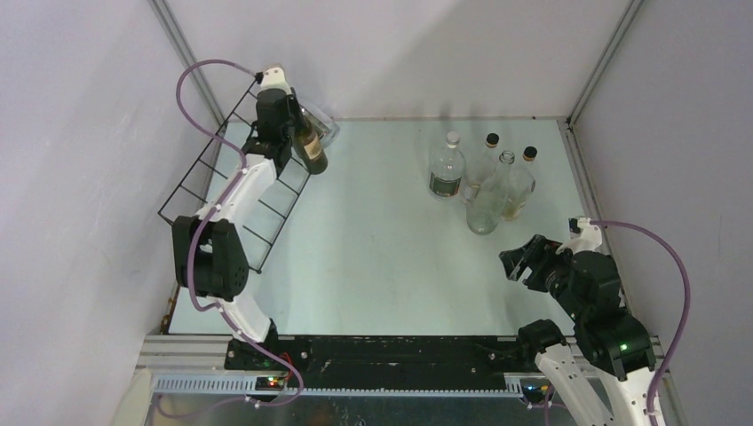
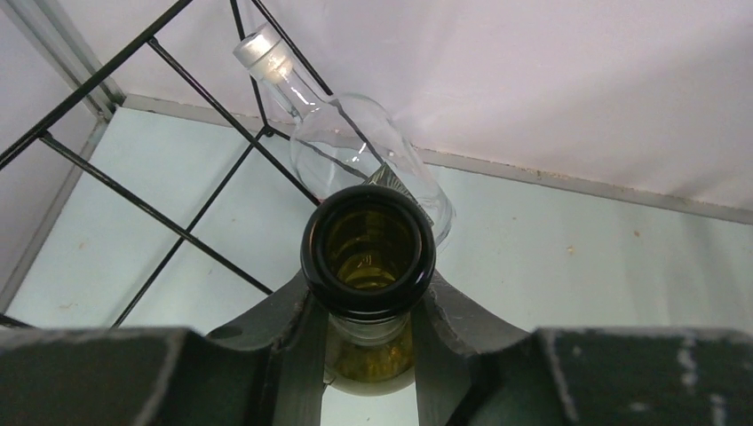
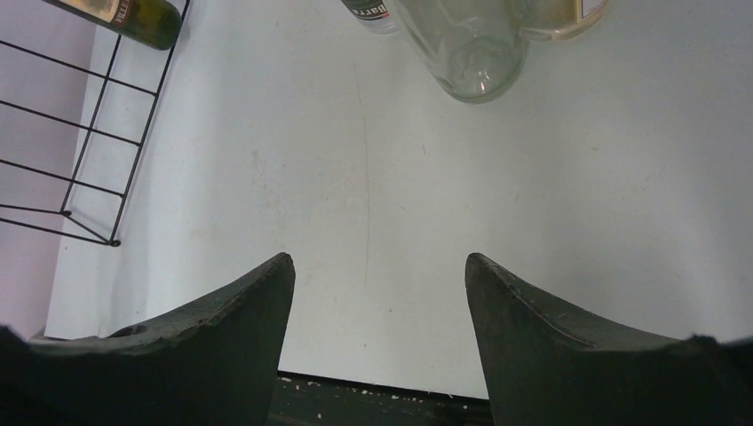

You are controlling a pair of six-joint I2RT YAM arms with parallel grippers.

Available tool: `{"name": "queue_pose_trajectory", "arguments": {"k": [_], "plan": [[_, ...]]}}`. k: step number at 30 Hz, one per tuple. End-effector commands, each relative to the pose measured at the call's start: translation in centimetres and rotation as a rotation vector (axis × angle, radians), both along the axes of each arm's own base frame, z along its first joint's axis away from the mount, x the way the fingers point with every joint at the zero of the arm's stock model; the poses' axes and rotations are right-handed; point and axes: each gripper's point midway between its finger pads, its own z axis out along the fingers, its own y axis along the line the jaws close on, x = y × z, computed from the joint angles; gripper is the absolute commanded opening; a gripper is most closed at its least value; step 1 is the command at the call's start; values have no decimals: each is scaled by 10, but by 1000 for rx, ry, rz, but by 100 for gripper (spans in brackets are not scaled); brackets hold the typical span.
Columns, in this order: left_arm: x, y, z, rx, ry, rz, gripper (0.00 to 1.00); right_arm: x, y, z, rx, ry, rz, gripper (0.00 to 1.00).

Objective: Take the wine bottle off the wine rack

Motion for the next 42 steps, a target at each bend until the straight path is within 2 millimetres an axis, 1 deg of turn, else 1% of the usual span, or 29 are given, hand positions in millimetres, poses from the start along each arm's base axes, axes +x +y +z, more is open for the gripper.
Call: {"name": "queue_pose_trajectory", "arguments": {"k": [1,8,9,10,11,12,13,14,19,23,24,25,26,27,28,29,30,31,32,33,34,35,36,37,38,39,40,41,42], "plan": [[-20,4,88,51,-220,31,0,-5,0,17,27,-38,0,73],[-44,-19,95,86,-240,-15,0,-6,0,19,40,-42,-4,73],[-49,-23,97,76,-247,-26,0,-6,1,19,43,-42,-4,73],[-54,-26,103,65,-263,-37,0,-5,1,20,45,-45,-4,73],[-57,-29,101,49,-262,-53,0,-5,1,21,47,-50,-5,73],[-62,-33,107,37,-275,-72,0,-4,1,22,49,-53,-5,72],[-65,-36,106,24,-274,-81,0,-3,2,23,49,-55,-5,72],[-71,-41,110,15,-283,-102,0,-3,2,23,50,-54,-5,72],[-92,-63,116,-3,-302,-169,0,1,3,23,47,-54,-4,73],[-111,-81,122,-18,-312,-230,0,-1,9,26,61,-60,31,73],[-115,-90,118,-23,-303,-256,0,-1,9,26,60,-60,31,73],[-121,-92,122,-29,-310,-270,0,-1,9,26,59,-60,31,73],[-126,-102,115,-31,-295,-299,0,-1,9,25,58,-59,31,73],[-135,-111,118,-37,-302,-328,0,0,8,25,57,-58,29,73],[-139,-116,112,-36,-289,-345,0,0,8,24,54,-55,28,73],[-148,-126,113,-43,-295,-374,0,0,8,24,53,-55,30,73],[-153,-131,107,-46,-285,-390,0,1,8,24,50,-54,32,73],[-162,-140,109,-53,-290,-419,0,1,8,24,49,-53,31,73],[-166,-145,103,-52,-277,-434,0,2,9,24,47,-51,33,73],[-174,-154,100,-52,-266,-462,0,2,9,24,47,-51,33,73],[-178,-159,98,-56,-260,-476,0,3,9,23,46,-48,34,73],[-187,-168,94,-59,-252,-506,0,3,9,23,46,-46,34,73],[-191,-172,93,-62,-248,-517,0,4,10,23,46,-43,34,73],[-200,-179,88,-62,-240,-538,0,4,10,22,46,-42,36,73],[-205,-181,88,-67,-242,-546,0,4,10,22,47,-39,35,73],[-213,-190,80,-62,-225,-571,0,4,10,22,47,-38,34,73],[-219,-193,78,-60,-222,-585,0,4,10,22,47,-37,34,73],[-227,-200,68,-43,-201,-605,0,4,10,22,47,-35,35,73],[-236,-206,65,-37,-195,-615,0,4,11,22,47,-35,36,73]]}}
